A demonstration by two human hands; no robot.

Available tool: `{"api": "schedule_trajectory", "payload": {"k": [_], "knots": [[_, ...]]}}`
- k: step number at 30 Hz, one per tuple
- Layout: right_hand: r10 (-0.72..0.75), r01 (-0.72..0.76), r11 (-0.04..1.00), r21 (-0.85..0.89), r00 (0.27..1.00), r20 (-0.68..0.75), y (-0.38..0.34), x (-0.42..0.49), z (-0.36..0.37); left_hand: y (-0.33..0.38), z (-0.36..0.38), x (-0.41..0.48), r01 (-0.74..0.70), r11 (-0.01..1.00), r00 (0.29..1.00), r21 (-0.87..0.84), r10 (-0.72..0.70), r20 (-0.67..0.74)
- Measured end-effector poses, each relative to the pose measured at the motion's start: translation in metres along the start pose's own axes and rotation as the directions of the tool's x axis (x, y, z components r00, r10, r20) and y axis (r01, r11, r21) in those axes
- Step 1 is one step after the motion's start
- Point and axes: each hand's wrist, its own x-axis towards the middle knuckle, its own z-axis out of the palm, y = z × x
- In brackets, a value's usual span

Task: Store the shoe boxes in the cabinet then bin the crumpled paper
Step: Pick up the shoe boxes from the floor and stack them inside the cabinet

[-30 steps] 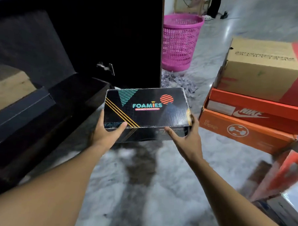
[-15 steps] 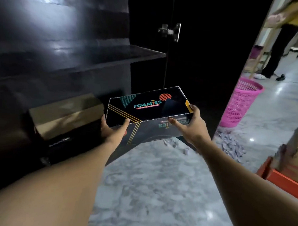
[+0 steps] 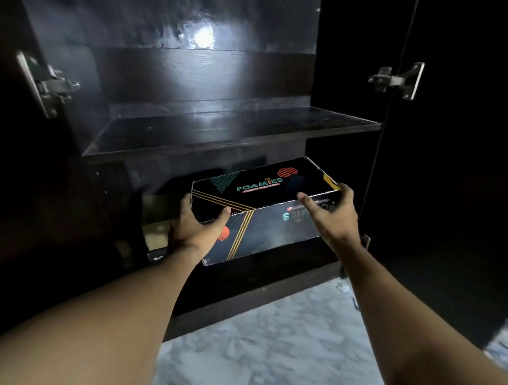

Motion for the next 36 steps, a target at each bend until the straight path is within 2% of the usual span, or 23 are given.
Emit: {"api": "schedule_trajectory", "payload": {"k": [6, 15, 25, 28, 31, 33, 34, 36], "knots": [[-0.015, 0.016, 1.0, 0.025, 0.998, -0.056, 0.002, 0.021, 0.024, 0.006, -0.006, 0.009, -0.015, 0.996, 0.997, 0.083, 0.021, -0.069], [-0.057, 0.061, 0.996, 0.066, 0.997, -0.056, -0.009, 0.009, 0.02, 0.021, -0.024, 0.003, -0.032, 0.989, 0.988, 0.145, 0.054, -0.147], [-0.076, 0.061, 0.993, 0.103, 0.987, 0.142, -0.011, 0.007, 0.084, -0.006, -0.057, 0.034, 0.016, 0.982, 0.955, 0.189, 0.041, -0.294], [-0.081, 0.054, 0.986, 0.158, 0.982, 0.172, -0.005, 0.012, 0.104, -0.02, -0.053, 0.048, -0.022, 0.973, 0.924, 0.23, 0.108, -0.368], [-0.051, 0.013, 0.978, 0.209, 0.983, 0.175, 0.001, 0.022, 0.124, -0.032, -0.044, 0.061, -0.066, 0.958, 0.918, 0.28, 0.169, -0.359], [-0.035, -0.011, 0.975, 0.224, 0.979, 0.201, 0.003, 0.026, 0.137, -0.04, -0.035, 0.068, -0.136, 0.879, 0.871, 0.458, 0.326, -0.368], [-0.036, -0.01, 0.978, 0.209, 0.975, 0.217, 0.005, 0.026, 0.143, -0.045, -0.031, 0.071, -0.184, 0.793, 0.835, 0.581, 0.438, -0.333], [-0.044, 0.02, 0.994, 0.111, 0.973, 0.225, 0.008, 0.023, 0.153, -0.055, -0.019, 0.072, -0.29, 0.588, 0.823, 0.755, 0.556, -0.117]]}}
